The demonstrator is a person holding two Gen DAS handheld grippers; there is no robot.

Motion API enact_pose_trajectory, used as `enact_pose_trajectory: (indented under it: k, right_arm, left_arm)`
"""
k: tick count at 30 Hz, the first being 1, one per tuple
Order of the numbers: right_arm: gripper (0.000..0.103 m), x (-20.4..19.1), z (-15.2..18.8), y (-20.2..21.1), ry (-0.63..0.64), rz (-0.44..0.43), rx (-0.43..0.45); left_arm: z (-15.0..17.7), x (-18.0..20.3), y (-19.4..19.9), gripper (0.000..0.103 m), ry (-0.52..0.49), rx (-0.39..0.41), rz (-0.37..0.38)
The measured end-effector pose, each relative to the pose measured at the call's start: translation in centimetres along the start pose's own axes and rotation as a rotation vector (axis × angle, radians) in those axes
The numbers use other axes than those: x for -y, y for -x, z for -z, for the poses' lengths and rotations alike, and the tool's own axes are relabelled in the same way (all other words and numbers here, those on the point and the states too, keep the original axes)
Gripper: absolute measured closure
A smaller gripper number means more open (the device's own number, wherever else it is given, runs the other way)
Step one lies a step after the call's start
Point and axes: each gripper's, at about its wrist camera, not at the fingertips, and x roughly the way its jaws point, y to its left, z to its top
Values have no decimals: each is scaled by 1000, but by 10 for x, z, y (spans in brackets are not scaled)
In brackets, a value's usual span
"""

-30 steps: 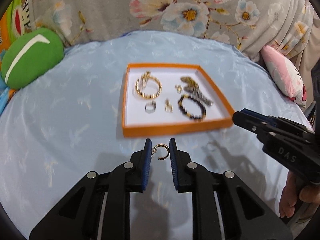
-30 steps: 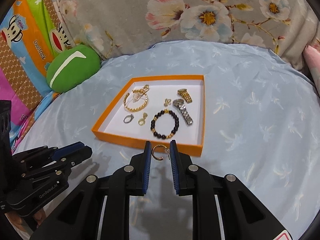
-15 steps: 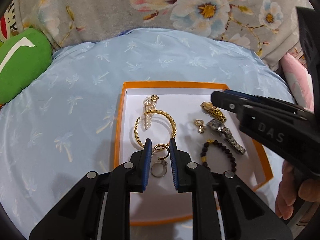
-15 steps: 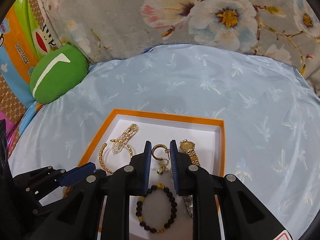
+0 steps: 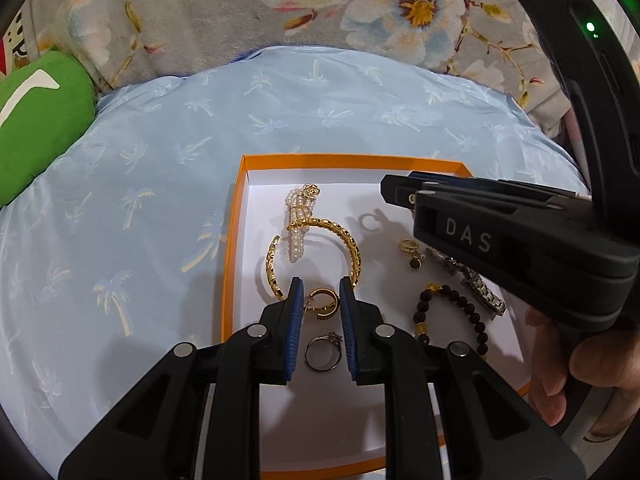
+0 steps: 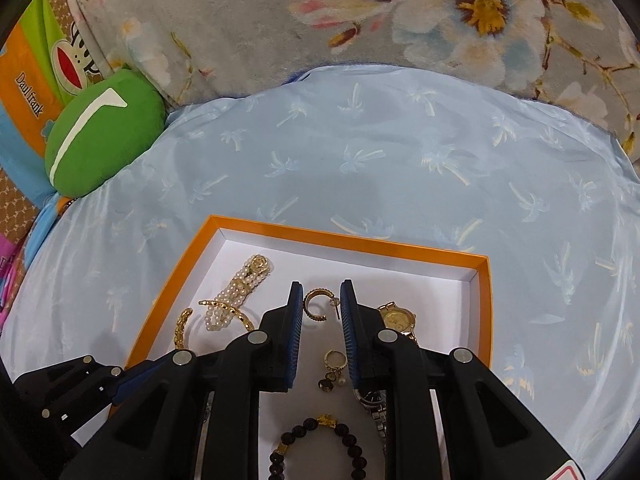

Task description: Organize jewelry

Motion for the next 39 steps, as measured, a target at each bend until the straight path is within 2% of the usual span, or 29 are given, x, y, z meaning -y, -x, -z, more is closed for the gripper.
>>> enact_pose_trajectory:
  k: [11, 17, 20, 22, 23, 29, 35, 39]
  right_arm:
    - [84, -1, -1, 6, -2, -2, 31]
    - [84, 6, 6, 39, -9, 21, 79]
    - [84, 10, 16, 67, -4, 42, 109]
    - [84, 10, 26, 87, 6, 59, 127]
    - [84, 11, 33, 97, 6, 64, 137]
    - [79, 15, 69, 142, -23, 45, 162]
    - [79, 13, 92, 160, -32, 39, 159]
    - [79, 12, 105, 158, -44, 40, 138]
  left_arm:
    - [0, -1, 3, 85, 11, 5, 0]
    - [2, -6, 20, 84, 23, 26, -4]
    - [3, -6, 37, 84, 17, 51, -20]
    - [7, -6, 51, 74, 20, 65, -19]
    - [9, -5, 57, 73, 17, 72, -25]
    - [29, -1, 88, 73, 11, 98, -35]
    - [50, 3, 103, 73, 15, 84, -32]
    - [60, 5, 102, 73, 18, 66, -22]
